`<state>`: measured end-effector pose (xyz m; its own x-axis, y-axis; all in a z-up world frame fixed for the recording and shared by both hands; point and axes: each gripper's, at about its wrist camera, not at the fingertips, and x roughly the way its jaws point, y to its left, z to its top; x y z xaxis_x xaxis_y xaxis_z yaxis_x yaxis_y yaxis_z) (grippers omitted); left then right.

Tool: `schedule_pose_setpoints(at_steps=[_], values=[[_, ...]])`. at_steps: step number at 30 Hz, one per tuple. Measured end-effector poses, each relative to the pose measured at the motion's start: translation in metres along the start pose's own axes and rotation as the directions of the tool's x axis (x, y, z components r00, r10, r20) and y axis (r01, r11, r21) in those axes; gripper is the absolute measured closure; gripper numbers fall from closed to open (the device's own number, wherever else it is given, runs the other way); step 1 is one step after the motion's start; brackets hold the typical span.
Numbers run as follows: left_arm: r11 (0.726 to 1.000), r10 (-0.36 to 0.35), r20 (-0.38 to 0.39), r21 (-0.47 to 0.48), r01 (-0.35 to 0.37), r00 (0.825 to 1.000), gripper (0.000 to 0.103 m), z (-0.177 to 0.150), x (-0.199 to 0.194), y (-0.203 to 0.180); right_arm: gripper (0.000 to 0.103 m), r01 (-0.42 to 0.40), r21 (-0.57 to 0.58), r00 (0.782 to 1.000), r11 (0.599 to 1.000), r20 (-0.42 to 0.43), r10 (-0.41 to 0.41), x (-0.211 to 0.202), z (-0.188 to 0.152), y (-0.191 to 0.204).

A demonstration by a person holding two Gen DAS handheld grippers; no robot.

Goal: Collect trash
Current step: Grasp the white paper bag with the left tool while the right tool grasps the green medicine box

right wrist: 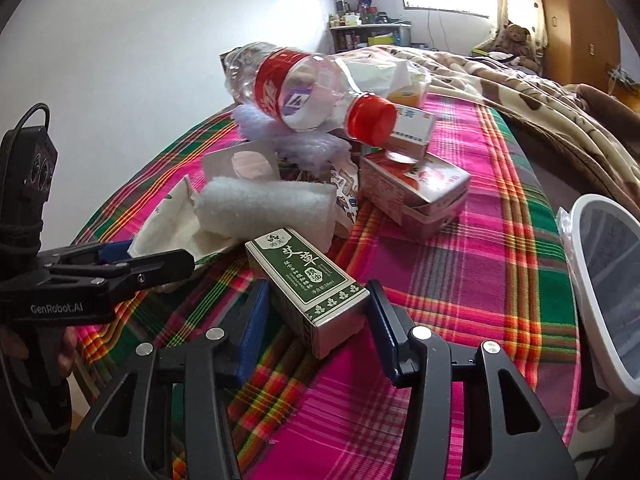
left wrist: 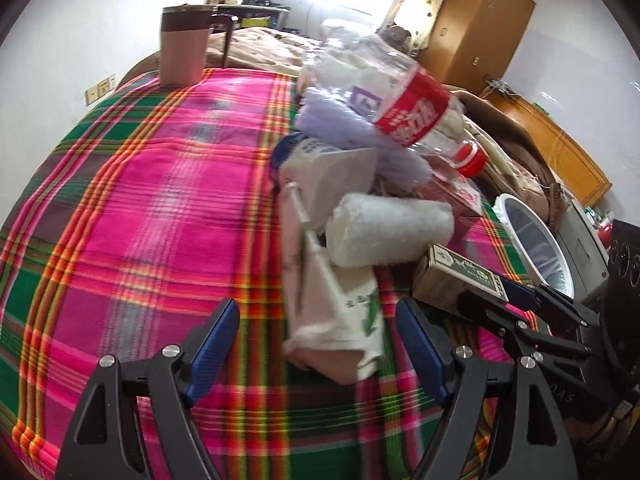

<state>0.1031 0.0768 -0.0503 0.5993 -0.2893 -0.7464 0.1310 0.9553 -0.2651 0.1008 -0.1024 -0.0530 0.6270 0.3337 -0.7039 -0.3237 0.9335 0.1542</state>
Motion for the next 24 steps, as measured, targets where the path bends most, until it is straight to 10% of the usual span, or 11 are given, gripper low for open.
schedule_pose_setpoints(at_steps=[11, 19, 24], values=[[0.986, 0.143, -0.006, 0.09, -0.142, 0.99, 0.022, 0.001, 0.017, -0.017, 0.058, 0.063, 0.11, 0.997, 0.992, 0.035, -0.067, -0.01, -0.004, -0.024], [0.973, 0.19, 0.004, 0.133, -0.188, 0.982, 0.062, -0.001, 0.016, -0.024, 0.06, 0.086, 0.133, 0.994, 0.987, 0.059, -0.094, -0.019, -0.008, -0.033], [0.975, 0.188, 0.016, 0.12, -0.188, 0.982, 0.064, -0.003, 0.012, -0.021, 0.061, 0.083, 0.164, 0.993, 0.983, 0.069, -0.095, -0.022, -0.013, -0.038]])
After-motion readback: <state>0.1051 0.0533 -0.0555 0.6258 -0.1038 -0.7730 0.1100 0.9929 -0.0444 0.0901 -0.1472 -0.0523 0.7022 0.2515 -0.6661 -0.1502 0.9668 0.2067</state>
